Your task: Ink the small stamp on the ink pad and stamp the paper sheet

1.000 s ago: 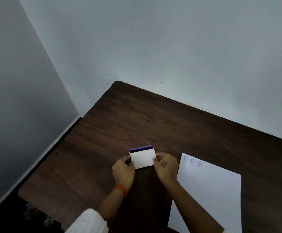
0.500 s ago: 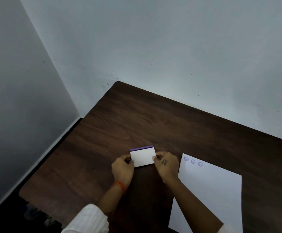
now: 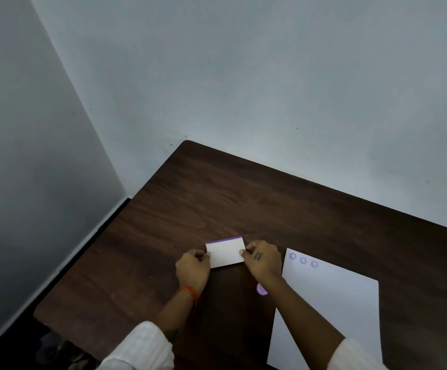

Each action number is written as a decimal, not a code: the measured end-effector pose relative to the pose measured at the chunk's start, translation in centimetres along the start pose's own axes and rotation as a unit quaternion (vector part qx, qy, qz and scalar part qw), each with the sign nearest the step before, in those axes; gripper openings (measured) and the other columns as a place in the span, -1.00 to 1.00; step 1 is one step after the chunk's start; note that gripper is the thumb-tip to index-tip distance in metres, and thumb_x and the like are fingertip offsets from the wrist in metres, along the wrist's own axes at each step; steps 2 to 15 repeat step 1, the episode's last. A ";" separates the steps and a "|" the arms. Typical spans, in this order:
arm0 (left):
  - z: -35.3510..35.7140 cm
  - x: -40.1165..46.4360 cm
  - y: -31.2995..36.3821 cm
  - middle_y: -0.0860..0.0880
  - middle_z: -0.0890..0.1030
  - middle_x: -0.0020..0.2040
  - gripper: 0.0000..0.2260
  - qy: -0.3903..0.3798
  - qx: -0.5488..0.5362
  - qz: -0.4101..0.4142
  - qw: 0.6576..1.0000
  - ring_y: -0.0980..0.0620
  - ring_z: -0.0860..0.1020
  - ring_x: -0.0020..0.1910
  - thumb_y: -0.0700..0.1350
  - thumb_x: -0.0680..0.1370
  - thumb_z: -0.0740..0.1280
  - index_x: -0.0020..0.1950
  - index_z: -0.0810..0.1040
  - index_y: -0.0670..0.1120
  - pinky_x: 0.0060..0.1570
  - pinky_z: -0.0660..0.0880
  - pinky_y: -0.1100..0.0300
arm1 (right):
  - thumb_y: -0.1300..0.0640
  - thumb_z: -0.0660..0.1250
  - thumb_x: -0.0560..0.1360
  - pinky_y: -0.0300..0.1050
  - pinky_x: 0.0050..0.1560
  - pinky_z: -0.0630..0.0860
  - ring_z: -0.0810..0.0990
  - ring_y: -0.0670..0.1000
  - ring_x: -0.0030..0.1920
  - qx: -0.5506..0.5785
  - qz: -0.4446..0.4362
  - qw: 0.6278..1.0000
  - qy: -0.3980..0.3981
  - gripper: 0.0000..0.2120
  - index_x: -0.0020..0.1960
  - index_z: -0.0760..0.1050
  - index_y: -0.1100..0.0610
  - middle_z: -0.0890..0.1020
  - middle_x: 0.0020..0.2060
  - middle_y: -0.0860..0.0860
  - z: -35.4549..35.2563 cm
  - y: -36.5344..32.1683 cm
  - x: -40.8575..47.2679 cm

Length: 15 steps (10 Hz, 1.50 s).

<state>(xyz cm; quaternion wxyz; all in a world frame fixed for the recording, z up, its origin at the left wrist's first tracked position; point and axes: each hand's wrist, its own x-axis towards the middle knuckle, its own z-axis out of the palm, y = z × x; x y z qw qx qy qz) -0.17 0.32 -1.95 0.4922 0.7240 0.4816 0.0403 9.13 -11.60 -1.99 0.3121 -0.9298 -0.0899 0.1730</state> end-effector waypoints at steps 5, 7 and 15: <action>-0.4 -0.6 0.5 -0.21 0.60 0.10 -0.76 0.045 0.037 0.057 0.997 -0.14 0.56 0.06 -0.07 0.54 0.26 0.12 0.54 -0.17 0.08 0.47 0.03 | 0.00 0.34 0.46 -0.09 -0.04 0.56 0.64 0.08 -0.06 0.022 -0.013 0.998 0.051 -0.73 0.03 0.58 0.18 0.70 -0.05 0.13 -0.5 -0.1 -0.4; -0.4 -0.6 0.5 -0.21 0.60 0.10 -0.76 0.045 0.037 0.057 0.997 -0.14 0.56 0.06 -0.07 0.54 0.26 0.12 0.54 -0.17 0.08 0.47 0.03 | 0.00 0.34 0.46 -0.09 -0.04 0.56 0.64 0.08 -0.06 0.022 -0.013 0.998 0.051 -0.73 0.03 0.58 0.18 0.70 -0.05 0.13 -0.5 -0.1 -0.4; -0.4 -0.6 0.5 -0.21 0.60 0.10 -0.76 0.045 0.037 0.057 0.997 -0.14 0.56 0.06 -0.07 0.54 0.26 0.12 0.54 -0.17 0.08 0.47 0.03 | 0.00 0.34 0.46 -0.09 -0.04 0.56 0.64 0.08 -0.06 0.022 -0.013 0.998 0.051 -0.73 0.03 0.58 0.18 0.70 -0.05 0.13 -0.5 -0.1 -0.4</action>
